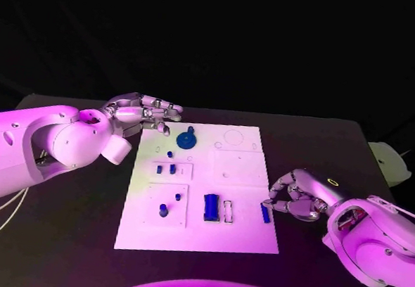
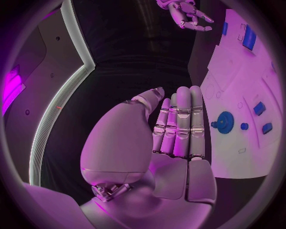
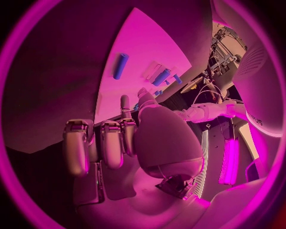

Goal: Assemble the parts on the task board

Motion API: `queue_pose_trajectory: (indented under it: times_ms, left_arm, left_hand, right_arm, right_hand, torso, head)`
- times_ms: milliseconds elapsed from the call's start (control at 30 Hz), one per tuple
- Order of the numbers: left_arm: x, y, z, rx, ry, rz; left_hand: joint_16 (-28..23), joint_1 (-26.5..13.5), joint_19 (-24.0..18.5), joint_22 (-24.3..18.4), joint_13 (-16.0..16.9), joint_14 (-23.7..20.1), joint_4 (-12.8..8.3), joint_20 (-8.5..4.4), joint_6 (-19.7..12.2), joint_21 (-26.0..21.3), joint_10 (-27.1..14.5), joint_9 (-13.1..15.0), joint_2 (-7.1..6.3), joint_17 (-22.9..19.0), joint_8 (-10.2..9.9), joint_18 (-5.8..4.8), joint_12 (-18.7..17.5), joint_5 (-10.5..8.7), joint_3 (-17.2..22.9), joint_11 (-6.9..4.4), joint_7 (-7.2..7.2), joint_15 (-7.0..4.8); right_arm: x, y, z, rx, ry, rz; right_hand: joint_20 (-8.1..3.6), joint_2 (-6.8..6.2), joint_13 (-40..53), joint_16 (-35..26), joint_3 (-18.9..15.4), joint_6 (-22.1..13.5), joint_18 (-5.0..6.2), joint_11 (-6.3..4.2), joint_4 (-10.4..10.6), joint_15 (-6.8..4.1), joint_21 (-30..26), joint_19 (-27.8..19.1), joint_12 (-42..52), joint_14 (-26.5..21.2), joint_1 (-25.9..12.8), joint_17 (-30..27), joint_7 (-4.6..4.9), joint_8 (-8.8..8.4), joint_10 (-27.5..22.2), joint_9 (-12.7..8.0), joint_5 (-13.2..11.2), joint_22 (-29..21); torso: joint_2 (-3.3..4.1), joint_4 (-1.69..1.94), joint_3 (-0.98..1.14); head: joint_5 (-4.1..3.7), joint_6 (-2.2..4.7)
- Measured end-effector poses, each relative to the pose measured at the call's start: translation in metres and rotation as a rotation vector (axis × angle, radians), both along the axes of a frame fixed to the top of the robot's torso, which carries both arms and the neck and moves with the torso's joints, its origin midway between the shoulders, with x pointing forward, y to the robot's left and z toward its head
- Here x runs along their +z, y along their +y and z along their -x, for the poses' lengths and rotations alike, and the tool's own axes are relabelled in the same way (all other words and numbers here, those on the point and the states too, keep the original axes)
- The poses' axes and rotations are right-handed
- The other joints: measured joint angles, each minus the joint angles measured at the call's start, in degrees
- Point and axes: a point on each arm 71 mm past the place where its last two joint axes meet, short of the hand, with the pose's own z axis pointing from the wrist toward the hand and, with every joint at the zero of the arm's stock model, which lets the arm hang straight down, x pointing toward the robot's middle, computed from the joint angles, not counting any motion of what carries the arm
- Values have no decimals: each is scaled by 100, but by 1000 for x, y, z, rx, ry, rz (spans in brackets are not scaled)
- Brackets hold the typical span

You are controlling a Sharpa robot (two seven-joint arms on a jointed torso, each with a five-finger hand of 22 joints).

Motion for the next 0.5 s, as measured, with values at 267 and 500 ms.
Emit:
queue_pose_trajectory:
  times_ms: [267,500]
  left_arm:
    - [0,0,0,0,1,0]
    - [0,1,0,2,3,-1]
  left_hand:
    - [0,0,0,0,0,0,0,0,0,0,0,0,0,0,0,-1,0,0,0,0,0,0]
    - [0,0,0,-5,0,0,0,0,0,0,0,0,0,0,0,-1,0,0,0,0,0,0]
  right_arm:
    - [-12,0,2,-11,33,61]
    - [-19,0,3,-22,49,101]
  right_hand:
    - [0,-111,-15,0,43,117,0,-1,97,0,24,0,-17,0,-114,0,-15,-44,1,-66,-56,0]
    - [0,-118,-10,0,43,135,0,-1,97,0,24,0,-17,0,-121,0,-33,-44,1,-76,-56,-1]
  torso:
    - [4,9,2]
    - [6,5,8]
  head:
    - [-38,-19]
    - [-42,-42]
